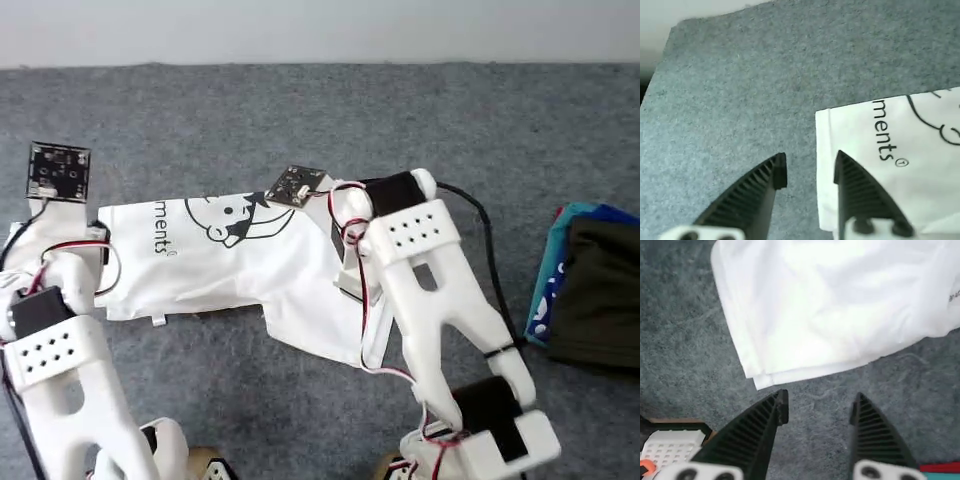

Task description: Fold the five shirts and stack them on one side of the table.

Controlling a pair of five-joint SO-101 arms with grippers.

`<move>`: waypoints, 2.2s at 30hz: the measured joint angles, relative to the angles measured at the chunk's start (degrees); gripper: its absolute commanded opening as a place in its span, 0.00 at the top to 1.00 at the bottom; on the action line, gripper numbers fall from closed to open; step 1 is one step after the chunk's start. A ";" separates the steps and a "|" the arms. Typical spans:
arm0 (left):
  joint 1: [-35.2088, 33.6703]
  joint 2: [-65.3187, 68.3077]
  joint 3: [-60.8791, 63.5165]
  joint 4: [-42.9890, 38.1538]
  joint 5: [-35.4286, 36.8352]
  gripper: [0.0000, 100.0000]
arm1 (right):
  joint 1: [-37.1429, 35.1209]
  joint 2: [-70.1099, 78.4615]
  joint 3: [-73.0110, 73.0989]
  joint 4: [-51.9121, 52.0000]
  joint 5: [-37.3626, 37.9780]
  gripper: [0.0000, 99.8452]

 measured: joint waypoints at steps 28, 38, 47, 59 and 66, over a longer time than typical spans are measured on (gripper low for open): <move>9.32 -0.09 18.37 -14.59 2.37 0.99 | 9.23 26.37 0.00 0.44 -4.22 0.99; 9.32 -0.09 14.95 -10.46 2.37 0.99 | 1.67 21.27 3.78 -7.91 -4.22 0.99; 9.32 -0.09 10.81 -3.78 2.37 0.99 | 9.76 25.14 6.24 -10.73 -4.31 0.99; 20.40 -0.09 10.20 -3.16 1.67 0.97 | 8.79 2.55 0.18 4.92 -4.22 0.99; 33.76 -0.09 10.20 -2.55 -0.44 0.87 | 16.00 -14.42 2.55 5.54 -4.40 0.99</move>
